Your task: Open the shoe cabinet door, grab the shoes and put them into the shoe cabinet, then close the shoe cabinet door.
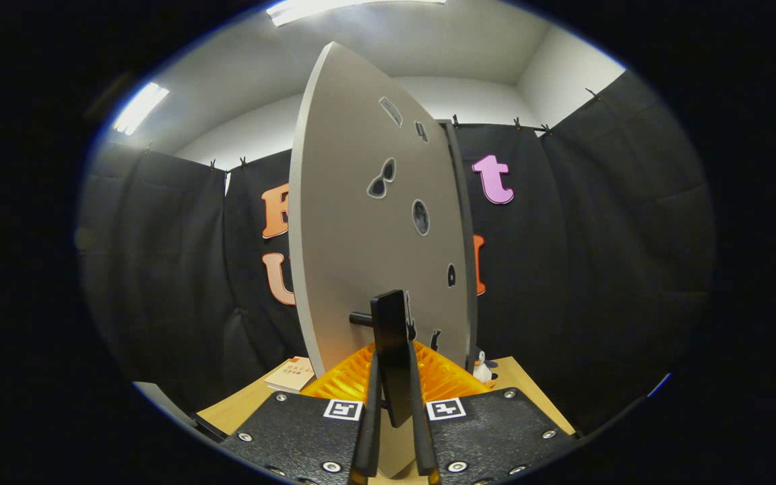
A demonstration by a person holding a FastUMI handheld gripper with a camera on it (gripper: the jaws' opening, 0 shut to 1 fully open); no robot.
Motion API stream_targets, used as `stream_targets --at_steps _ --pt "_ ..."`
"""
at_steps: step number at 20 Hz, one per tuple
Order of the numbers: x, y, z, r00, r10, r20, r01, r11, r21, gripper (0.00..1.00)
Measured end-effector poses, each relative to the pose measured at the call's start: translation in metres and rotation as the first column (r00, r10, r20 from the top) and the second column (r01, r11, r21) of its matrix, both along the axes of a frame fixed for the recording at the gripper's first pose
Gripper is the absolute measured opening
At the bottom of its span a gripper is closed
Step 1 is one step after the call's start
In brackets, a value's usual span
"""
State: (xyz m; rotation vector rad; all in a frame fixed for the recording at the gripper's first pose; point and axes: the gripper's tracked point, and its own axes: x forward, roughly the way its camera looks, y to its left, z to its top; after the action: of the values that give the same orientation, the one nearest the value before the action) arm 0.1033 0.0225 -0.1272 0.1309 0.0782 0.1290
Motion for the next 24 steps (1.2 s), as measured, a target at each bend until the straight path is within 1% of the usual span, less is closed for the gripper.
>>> stream_targets --at_steps 6,7,10,13,17,21,24 --pt "-0.009 -0.048 -0.003 1.000 0.017 -0.008 -0.017 1.000 0.012 0.20" --pt "-0.008 -0.053 -0.004 0.999 0.036 -0.006 -0.036 0.999 0.014 0.21" --pt "-0.009 -0.064 -0.007 0.999 0.037 -0.020 -0.037 0.999 -0.001 0.20" --pt "-0.012 -0.085 -0.006 1.000 0.007 -0.005 -0.007 1.000 -0.018 0.20" --pt "-0.008 -0.104 -0.008 0.999 -0.028 -0.016 0.027 0.999 -0.031 0.19" --pt "-0.011 -0.139 -0.009 0.997 -0.075 -0.023 0.074 0.996 -0.045 0.14" --pt "-0.015 -0.146 0.000 0.996 -0.093 -0.008 0.093 0.996 -0.008 0.13"
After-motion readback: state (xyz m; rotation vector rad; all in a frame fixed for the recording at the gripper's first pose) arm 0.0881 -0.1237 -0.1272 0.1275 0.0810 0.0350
